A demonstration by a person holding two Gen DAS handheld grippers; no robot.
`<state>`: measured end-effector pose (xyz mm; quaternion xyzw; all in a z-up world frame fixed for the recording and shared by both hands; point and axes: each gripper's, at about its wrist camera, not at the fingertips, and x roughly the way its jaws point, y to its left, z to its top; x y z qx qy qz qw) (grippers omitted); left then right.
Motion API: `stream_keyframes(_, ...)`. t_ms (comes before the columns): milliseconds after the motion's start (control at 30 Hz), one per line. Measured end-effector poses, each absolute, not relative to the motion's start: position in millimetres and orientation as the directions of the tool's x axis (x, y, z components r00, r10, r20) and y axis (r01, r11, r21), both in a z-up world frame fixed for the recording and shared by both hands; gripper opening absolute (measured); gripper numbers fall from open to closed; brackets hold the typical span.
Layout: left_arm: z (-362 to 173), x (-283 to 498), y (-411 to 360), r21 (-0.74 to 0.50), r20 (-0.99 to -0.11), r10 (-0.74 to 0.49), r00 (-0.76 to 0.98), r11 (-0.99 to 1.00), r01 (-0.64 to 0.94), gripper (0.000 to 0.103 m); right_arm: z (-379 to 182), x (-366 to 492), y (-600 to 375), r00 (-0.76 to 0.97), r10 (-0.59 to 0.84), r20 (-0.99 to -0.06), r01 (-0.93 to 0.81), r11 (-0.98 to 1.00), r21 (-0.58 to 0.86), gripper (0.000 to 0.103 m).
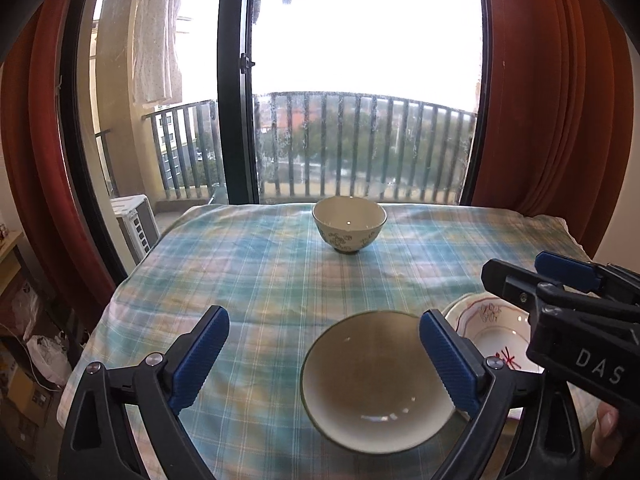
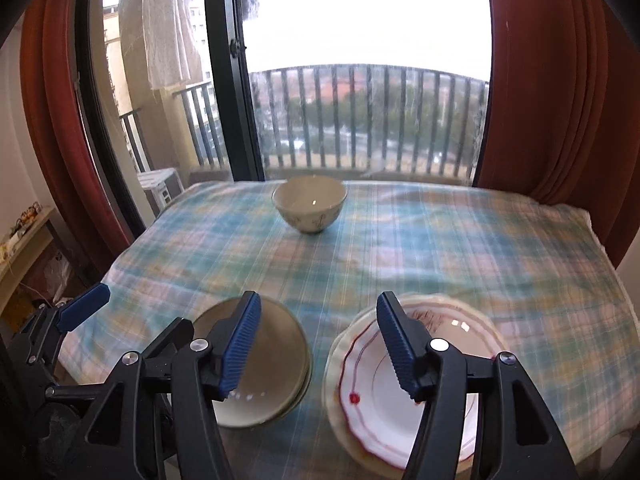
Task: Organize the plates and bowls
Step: 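Pull both grippers back and move them to the remaining cream floral bowl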
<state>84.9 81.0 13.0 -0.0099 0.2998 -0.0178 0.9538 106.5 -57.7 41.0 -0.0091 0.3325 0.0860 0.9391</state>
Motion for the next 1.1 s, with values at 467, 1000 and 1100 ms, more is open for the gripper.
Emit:
stream_keyframes(467,43.9,139.7,61.2,-0.001,-0.531,0.009,0.847,1.0,-0.011,0.103,69.7,160.5,-80.3,0.817,0.166,-0.552,-0.178,0.984,0.033,0.088)
stream_keyframes(1000,37.4,228.1,63.6,0.058,-0.532,0.054,0.845,0.998,-0.027,0.102,66.0,242.8,-68.6,0.825,0.202,-0.528,-0.225,0.974,0.022,0.089)
stream_keyframes(1100,30.2,250.4,63.9,0.057,-0.556,0.05,0.83,0.998,-0.022,0.102,63.7,258.0,-64.7,0.82,0.195,-0.538,-0.227,0.974,0.007,0.089)
